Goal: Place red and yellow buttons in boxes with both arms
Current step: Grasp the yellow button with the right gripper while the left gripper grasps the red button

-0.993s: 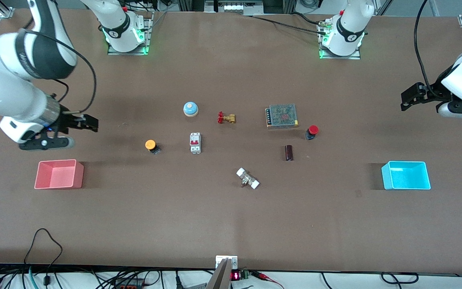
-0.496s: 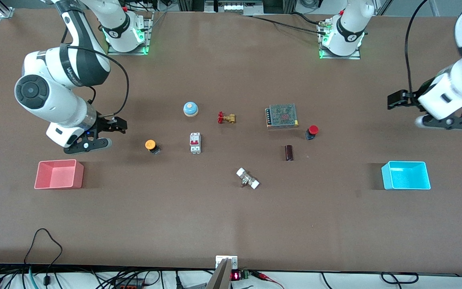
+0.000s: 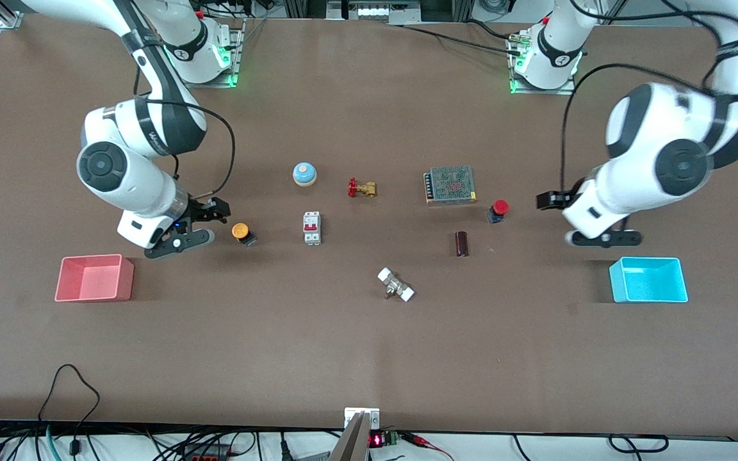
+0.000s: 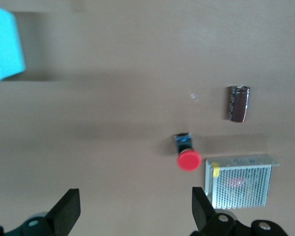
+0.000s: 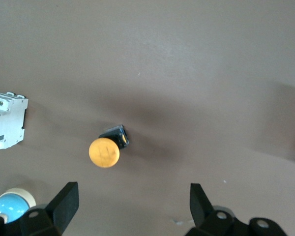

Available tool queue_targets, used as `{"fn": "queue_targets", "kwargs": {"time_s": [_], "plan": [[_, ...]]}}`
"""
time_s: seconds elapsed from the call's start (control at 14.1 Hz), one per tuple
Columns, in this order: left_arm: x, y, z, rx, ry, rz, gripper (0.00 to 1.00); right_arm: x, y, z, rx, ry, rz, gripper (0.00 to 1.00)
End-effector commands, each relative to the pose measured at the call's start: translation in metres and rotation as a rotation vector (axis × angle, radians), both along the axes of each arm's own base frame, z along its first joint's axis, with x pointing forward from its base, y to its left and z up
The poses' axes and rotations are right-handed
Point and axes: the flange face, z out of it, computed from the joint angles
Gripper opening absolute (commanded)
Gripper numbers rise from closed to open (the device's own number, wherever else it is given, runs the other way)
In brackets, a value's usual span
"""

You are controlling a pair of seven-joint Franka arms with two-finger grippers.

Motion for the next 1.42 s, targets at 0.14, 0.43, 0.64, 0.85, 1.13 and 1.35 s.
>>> {"fn": "queue_targets", "kwargs": {"time_s": [0.14,0.43,0.64,0.85,1.13,1.35], "plan": [[-0.045,-0.040,-0.083,0.000,-0.096,0.060,1.00,-0.017,0.011,-0.047,0.006,-0.024,0.051,1.00],[-0.069,-0.043,-0.145,-0.029,-0.146,0.054,1.00,-0.024,0.014,-0.070,0.018,-0.030,0.056,1.00],[-0.077,-0.052,-0.168,-0.034,-0.133,0.037,1.00,-0.026,0.020,-0.079,0.002,-0.027,0.089,1.00],[-0.078,-0.055,-0.180,-0.040,-0.136,0.034,1.00,-0.026,0.021,-0.088,-0.006,-0.036,0.110,1.00],[-0.079,-0.056,-0.186,-0.043,-0.134,0.033,0.58,-0.028,0.030,-0.098,-0.001,-0.032,0.112,1.00],[-0.080,-0.056,-0.184,-0.040,-0.130,0.031,0.25,-0.028,0.033,-0.104,0.004,-0.033,0.113,1.00]]}}
